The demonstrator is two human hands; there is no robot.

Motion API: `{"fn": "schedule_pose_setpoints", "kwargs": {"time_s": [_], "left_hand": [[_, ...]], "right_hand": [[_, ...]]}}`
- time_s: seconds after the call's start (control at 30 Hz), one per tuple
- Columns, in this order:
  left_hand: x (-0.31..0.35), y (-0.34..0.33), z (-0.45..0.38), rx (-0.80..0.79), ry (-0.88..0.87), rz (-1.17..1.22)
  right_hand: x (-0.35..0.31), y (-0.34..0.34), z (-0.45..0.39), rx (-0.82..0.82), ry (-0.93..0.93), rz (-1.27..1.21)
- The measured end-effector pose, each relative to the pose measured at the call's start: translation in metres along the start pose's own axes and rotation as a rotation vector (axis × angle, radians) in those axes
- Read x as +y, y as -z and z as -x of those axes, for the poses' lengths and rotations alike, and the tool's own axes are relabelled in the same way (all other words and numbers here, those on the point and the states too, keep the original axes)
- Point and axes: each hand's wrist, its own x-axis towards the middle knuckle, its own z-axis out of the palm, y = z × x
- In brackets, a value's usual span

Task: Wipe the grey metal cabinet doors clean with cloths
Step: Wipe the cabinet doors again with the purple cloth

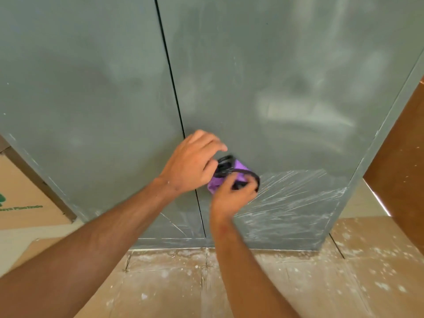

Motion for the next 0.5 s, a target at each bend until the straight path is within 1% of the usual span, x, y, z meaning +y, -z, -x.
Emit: {"fn": "schedule_pose_setpoints", "kwargs": {"time_s": [0.03, 0.07, 0.1, 0.13, 0.17, 0.27, 0.3, 0.33, 0.4, 0.47, 0.5], "left_hand": [[0.000, -0.001, -0.014, 0.013, -0.025, -0.045], [0.000, -0.005, -0.025, 0.006, -0.061, -0.110], [-0.002, -0.010, -0.031, -0.017, -0.102, -0.188], [-0.006, -0.016, -0.033, -0.040, -0.141, -0.266], [-0.010, -0.022, -0.030, -0.053, -0.170, -0.330], [-0.027, -0.033, -0.017, -0.036, -0.244, -0.490], [-0.034, -0.036, -0.014, -0.026, -0.280, -0.555], [-0.040, -0.038, -0.012, -0.016, -0.323, -0.616], [-0.051, -0.043, -0.013, 0.020, -0.382, -0.703], [-0.055, -0.047, -0.014, 0.070, -0.408, -0.751], [-0.056, -0.048, -0.014, 0.095, -0.414, -0.762]], "right_hand": [[0.006, -0.001, 0.016, -0.071, 0.050, 0.116], [0.011, -0.001, 0.029, -0.139, 0.062, 0.201], [0.015, 0.002, 0.033, -0.200, 0.057, 0.248], [0.018, 0.006, 0.024, -0.216, 0.040, 0.266], [0.015, 0.012, 0.005, -0.153, 0.021, 0.261], [-0.005, 0.023, -0.065, 0.249, -0.061, 0.173], [-0.011, 0.020, -0.071, 0.287, -0.064, 0.201], [-0.017, 0.016, -0.063, 0.249, 0.011, 0.264], [-0.009, 0.011, -0.031, 0.013, 0.234, 0.387], [0.007, 0.023, -0.018, -0.174, 0.338, 0.475], [0.010, 0.030, -0.030, -0.202, 0.349, 0.475]]}}
